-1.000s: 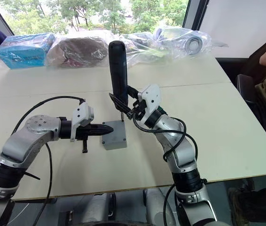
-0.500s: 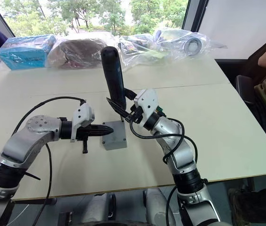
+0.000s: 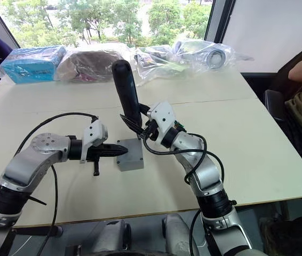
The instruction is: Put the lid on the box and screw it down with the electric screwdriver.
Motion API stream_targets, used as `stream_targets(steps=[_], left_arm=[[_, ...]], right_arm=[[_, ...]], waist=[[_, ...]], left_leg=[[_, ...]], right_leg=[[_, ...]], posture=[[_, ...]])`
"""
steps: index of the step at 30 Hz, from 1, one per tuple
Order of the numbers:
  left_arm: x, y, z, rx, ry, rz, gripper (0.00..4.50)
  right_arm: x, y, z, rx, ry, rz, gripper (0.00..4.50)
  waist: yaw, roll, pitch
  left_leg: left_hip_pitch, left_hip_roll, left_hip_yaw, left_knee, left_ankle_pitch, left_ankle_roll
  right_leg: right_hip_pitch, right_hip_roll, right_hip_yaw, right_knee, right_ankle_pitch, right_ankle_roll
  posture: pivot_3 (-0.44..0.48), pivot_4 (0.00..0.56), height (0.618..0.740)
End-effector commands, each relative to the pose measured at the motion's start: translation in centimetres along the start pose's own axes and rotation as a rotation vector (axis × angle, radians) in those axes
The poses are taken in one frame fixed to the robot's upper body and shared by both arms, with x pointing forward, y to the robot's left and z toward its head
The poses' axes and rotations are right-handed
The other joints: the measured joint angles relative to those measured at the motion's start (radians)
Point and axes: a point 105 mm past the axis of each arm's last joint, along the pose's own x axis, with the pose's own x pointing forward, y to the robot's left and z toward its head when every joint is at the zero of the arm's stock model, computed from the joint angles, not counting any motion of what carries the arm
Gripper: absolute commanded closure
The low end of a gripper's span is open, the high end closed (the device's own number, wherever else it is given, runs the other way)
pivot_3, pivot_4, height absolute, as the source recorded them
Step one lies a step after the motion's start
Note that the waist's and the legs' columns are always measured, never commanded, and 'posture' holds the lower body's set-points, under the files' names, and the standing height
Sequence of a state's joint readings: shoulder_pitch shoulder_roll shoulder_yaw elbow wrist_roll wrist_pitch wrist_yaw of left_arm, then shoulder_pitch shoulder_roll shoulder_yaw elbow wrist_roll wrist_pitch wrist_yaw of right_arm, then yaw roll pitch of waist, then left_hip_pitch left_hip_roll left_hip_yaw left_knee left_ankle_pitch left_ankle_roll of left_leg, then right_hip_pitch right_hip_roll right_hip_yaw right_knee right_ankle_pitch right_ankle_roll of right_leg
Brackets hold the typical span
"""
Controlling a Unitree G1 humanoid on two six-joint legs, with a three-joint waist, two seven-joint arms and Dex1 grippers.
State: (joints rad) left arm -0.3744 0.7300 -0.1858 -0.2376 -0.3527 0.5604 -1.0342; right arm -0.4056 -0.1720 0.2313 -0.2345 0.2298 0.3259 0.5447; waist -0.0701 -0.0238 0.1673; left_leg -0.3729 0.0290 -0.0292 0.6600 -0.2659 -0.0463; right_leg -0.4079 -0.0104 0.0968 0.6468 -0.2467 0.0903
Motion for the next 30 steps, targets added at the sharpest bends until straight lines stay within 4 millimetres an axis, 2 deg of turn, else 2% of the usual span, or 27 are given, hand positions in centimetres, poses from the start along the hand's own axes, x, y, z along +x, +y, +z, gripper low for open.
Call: stream_targets(steps=[1, 4, 6, 12, 15, 19, 21, 25, 28, 30], left_arm=[[0.1, 0.0, -0.9, -0.005, 0.038, 0.001, 4.50], [0.2, 0.1, -1.2, -0.006, 0.040, 0.010, 4.50], [0.3, 0.1, -1.3, -0.008, 0.040, 0.010, 4.50], [0.4, 0.1, -1.3, -0.009, 0.035, 0.010, 4.50], [0.4, 0.0, -1.3, -0.010, 0.033, 0.009, 4.50], [0.4, -0.2, -1.3, -0.011, 0.030, 0.004, 4.50], [0.3, -0.4, -1.2, -0.013, 0.024, -0.002, 4.50], [0.1, -0.8, -0.4, 0.000, 0.000, -0.020, 4.50], [-0.3, -1.1, 1.1, 0.021, -0.054, -0.036, 4.50], [-0.6, -1.3, 2.7, 0.032, -0.107, -0.048, 4.50]], right_arm=[[-1.1, 0.8, -6.8, 0.125, 0.284, -0.011, 2.61], [-1.3, 0.6, -7.2, 0.118, 0.298, -0.025, 2.61], [-1.3, 0.6, -7.2, 0.122, 0.299, -0.026, 2.61], [-1.4, 0.5, -7.1, 0.121, 0.298, -0.027, 2.61], [-1.2, 0.2, -6.6, 0.103, 0.277, -0.032, 2.61], [-0.7, -0.3, -4.9, 0.081, 0.189, -0.048, 2.61], [-0.3, -0.7, -3.0, 0.079, 0.102, -0.061, 2.61], [-0.2, -2.7, 3.4, 0.073, -0.129, -0.126, 2.61], [-1.0, -4.6, 7.8, 0.091, -0.232, -0.179, 2.61], [-2.1, -6.4, 9.4, 0.116, -0.238, -0.240, 2.61]], waist=[[0.000, -0.003, -0.007], [0.000, -0.006, -0.011], [0.000, -0.003, -0.013], [0.000, -0.001, -0.015], [0.001, -0.002, -0.015], [0.001, -0.001, -0.014], [0.001, -0.001, -0.014], [0.001, 0.000, -0.012], [0.002, 0.003, -0.004], [0.005, 0.005, 0.001]], left_leg=[[0.004, 0.000, 0.000, -0.002, 0.000, 0.000], [0.010, 0.000, 0.000, -0.010, 0.000, 0.000], [0.017, 0.001, 0.000, -0.014, 0.000, -0.001], [0.016, 0.002, 0.001, -0.017, 0.000, -0.001], [0.016, 0.002, 0.000, -0.017, -0.001, -0.001], [0.016, 0.002, 0.000, -0.018, -0.001, -0.001], [0.015, 0.003, -0.001, -0.019, -0.001, -0.001], [0.011, 0.003, 0.000, -0.022, -0.001, -0.001], [-0.004, 0.001, 0.002, -0.021, 0.000, 0.000], [-0.017, 0.000, 0.002, -0.017, 0.000, 0.000]], right_leg=[[0.003, 0.000, 0.000, -0.001, -0.001, 0.000], [0.005, 0.000, 0.001, -0.005, -0.001, -0.001], [0.008, 0.000, 0.001, -0.010, -0.002, -0.002], [0.010, -0.002, 0.001, -0.016, -0.002, -0.002], [0.010, -0.003, 0.001, -0.017, -0.002, -0.002], [0.009, -0.003, 0.001, -0.017, -0.002, -0.002], [0.009, -0.004, 0.002, -0.018, -0.002, -0.002], [0.004, -0.005, 0.003, -0.019, -0.002, -0.002], [-0.007, -0.004, 0.003, -0.016, -0.001, -0.002], [-0.018, -0.002, 0.002, -0.013, 0.002, -0.006]], posture=[[0.000, 0.150, 0.740], [0.000, 0.150, 0.740], [0.000, 0.150, 0.740], [0.000, 0.150, 0.740], [0.000, 0.150, 0.740], [0.000, 0.150, 0.740], [0.000, 0.150, 0.740], [0.000, 0.150, 0.740], [0.000, 0.150, 0.740], [0.000, 0.150, 0.740]])
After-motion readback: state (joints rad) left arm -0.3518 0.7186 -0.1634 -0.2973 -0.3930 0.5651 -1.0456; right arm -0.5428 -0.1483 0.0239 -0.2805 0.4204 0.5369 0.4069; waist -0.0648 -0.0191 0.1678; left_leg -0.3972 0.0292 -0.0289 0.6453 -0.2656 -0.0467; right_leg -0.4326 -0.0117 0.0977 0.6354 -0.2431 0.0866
